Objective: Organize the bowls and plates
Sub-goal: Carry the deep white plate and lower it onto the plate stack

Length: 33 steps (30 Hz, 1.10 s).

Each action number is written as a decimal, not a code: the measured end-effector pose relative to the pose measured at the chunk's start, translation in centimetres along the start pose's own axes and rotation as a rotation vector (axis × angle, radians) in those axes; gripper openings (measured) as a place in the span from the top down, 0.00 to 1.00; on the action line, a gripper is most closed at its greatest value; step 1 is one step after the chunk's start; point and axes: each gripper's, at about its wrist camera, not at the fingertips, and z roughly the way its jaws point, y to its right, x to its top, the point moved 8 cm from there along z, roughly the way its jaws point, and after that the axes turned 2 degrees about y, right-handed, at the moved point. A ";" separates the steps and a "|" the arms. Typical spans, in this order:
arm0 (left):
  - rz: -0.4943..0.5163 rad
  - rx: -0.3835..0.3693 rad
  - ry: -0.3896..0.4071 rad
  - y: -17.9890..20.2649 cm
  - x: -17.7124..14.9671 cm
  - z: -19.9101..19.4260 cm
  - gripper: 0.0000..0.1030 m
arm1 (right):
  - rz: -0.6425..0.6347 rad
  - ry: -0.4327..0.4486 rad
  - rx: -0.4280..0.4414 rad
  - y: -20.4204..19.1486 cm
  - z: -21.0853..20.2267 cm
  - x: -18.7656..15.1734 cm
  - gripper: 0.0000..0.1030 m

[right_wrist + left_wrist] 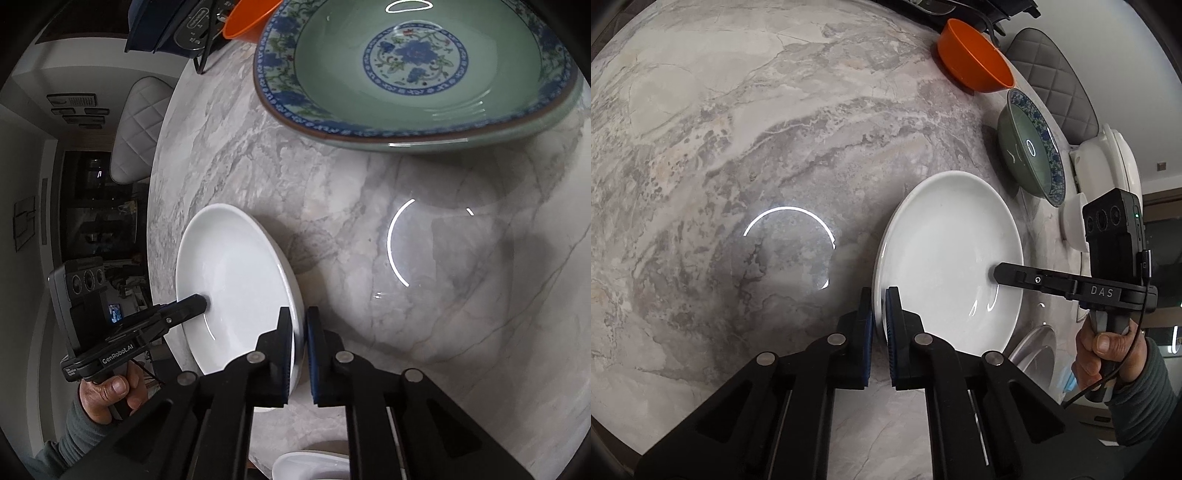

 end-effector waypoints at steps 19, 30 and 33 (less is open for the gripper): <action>0.150 -0.081 0.042 10.2 0.4 -7.3 0.95 | -0.012 0.153 -0.017 -2.9 -11.0 -1.7 0.90; 0.375 -0.145 -0.011 20.6 -6.5 -9.1 0.95 | 0.087 0.308 -0.045 -1.7 -20.6 -10.2 0.89; 0.403 -0.129 -0.080 21.1 -9.8 -7.5 0.94 | 0.146 0.328 -0.054 0.2 -21.2 -13.8 0.89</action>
